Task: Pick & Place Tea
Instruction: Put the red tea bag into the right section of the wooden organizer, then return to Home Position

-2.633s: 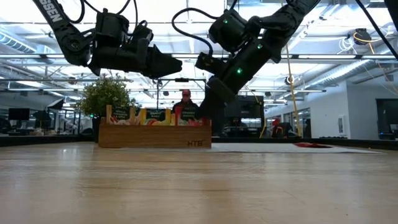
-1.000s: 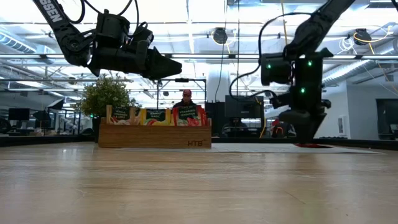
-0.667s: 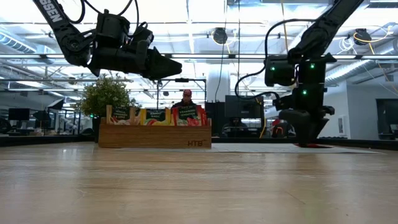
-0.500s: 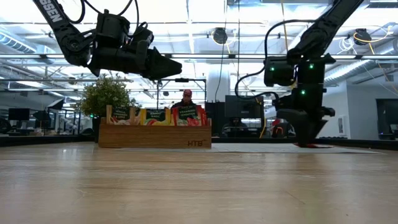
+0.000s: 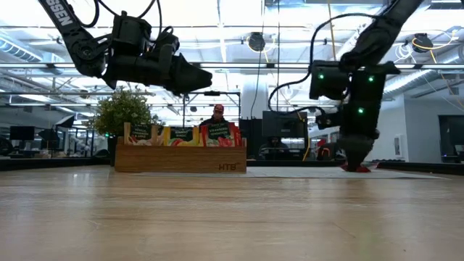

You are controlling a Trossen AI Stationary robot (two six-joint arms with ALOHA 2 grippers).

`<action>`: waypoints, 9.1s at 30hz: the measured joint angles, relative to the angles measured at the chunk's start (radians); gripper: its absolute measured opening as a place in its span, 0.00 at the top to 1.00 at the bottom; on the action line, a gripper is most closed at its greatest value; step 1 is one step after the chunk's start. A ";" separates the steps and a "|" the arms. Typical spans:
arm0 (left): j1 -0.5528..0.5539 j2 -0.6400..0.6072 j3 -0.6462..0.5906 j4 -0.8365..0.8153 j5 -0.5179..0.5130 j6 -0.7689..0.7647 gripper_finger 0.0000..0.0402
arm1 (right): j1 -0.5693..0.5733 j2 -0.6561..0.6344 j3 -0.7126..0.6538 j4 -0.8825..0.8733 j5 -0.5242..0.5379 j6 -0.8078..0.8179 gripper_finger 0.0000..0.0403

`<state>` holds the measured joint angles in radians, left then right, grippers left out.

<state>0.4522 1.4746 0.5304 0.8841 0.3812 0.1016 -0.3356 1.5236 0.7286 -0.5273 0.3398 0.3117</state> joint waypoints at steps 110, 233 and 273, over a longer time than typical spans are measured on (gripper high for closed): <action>-0.071 0.345 0.051 0.270 0.090 0.210 0.77 | 0.377 0.087 -0.003 1.181 0.257 -0.612 0.78; -0.023 -1.403 -0.486 -0.933 -0.302 -0.106 0.63 | 0.305 -1.275 -0.713 0.780 0.131 -0.354 0.90; -0.023 -1.403 -0.486 -0.933 -0.302 -0.106 0.63 | 0.304 -1.275 -0.713 0.780 0.131 -0.353 0.89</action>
<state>0.4295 0.0715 0.0441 -0.0489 0.0792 -0.0044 -0.0313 0.2485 0.0151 0.2531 0.4706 -0.0416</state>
